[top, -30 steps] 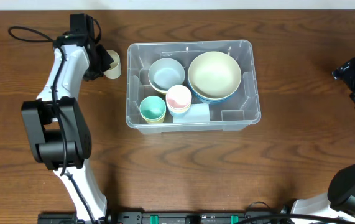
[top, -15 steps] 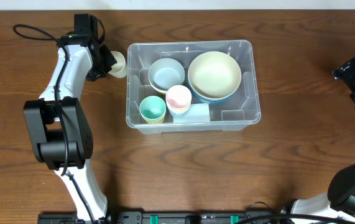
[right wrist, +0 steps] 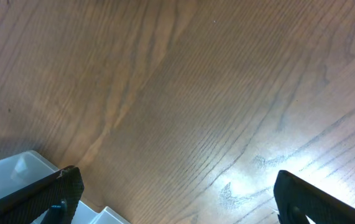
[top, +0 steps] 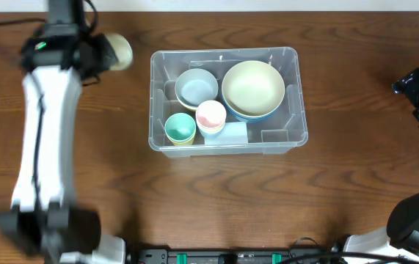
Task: Pack container
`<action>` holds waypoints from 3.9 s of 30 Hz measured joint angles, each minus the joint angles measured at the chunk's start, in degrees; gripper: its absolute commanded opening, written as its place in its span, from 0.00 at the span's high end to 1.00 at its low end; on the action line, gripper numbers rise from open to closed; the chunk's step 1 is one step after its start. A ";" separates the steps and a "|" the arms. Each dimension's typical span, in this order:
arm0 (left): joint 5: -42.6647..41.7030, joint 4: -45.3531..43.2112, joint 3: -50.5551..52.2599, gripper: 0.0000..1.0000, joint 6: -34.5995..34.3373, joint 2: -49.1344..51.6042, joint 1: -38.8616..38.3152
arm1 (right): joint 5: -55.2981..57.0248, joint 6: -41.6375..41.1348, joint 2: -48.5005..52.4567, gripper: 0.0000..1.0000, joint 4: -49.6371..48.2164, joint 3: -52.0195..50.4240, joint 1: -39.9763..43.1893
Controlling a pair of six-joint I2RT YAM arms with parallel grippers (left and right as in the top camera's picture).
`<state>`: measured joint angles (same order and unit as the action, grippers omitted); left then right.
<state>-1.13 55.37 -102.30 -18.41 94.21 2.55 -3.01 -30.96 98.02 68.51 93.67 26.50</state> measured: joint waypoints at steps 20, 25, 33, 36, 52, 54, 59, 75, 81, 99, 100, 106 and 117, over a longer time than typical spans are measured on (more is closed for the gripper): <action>-1.90 21.35 -0.26 0.94 8.92 -5.35 -21.77 | 0.00 0.00 0.00 0.01 0.00 0.00 0.00; -1.90 23.91 0.85 0.94 10.80 -3.30 -22.34 | 0.00 0.00 0.00 0.01 0.00 0.00 0.00; -1.90 23.23 5.53 0.94 11.39 2.45 -22.34 | 0.00 0.00 0.00 0.01 0.00 0.00 0.00; -1.90 23.02 5.60 0.94 11.41 3.96 -22.34 | 0.00 0.00 0.00 0.01 0.00 0.00 0.00; -1.88 17.38 9.03 0.94 11.41 5.88 -22.34 | 0.00 0.00 0.00 0.01 0.00 0.00 0.00; -1.88 16.65 9.03 0.94 11.41 5.88 -22.34 | 0.00 0.00 0.00 0.01 0.00 0.00 0.00; -1.46 15.23 9.03 0.94 11.41 5.88 -22.34 | 0.00 0.00 0.00 0.01 0.00 0.00 0.00; 1.18 9.90 13.99 0.48 12.20 5.88 -22.32 | 0.00 0.00 0.00 0.01 0.00 0.00 0.00; 1.18 9.90 13.99 0.43 12.31 5.88 -22.25 | 0.00 0.00 0.00 0.01 0.00 0.00 0.00; 1.20 16.85 10.14 0.03 11.08 -12.39 -19.06 | 0.00 0.00 0.00 0.01 0.00 0.00 0.00; 1.20 17.55 10.01 0.01 10.97 -14.19 -18.82 | 0.00 0.00 0.00 0.01 0.00 0.00 0.00; 1.36 22.25 9.79 0.02 10.71 -26.08 -17.66 | 0.00 0.00 0.00 0.01 0.00 0.00 0.00; 1.64 28.20 9.66 0.02 10.71 -42.69 -17.64 | 0.00 0.00 0.00 0.01 0.02 0.00 0.00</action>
<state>0.51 83.57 -92.64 -7.70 51.53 -15.09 -3.01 -30.96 98.02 68.53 93.67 26.50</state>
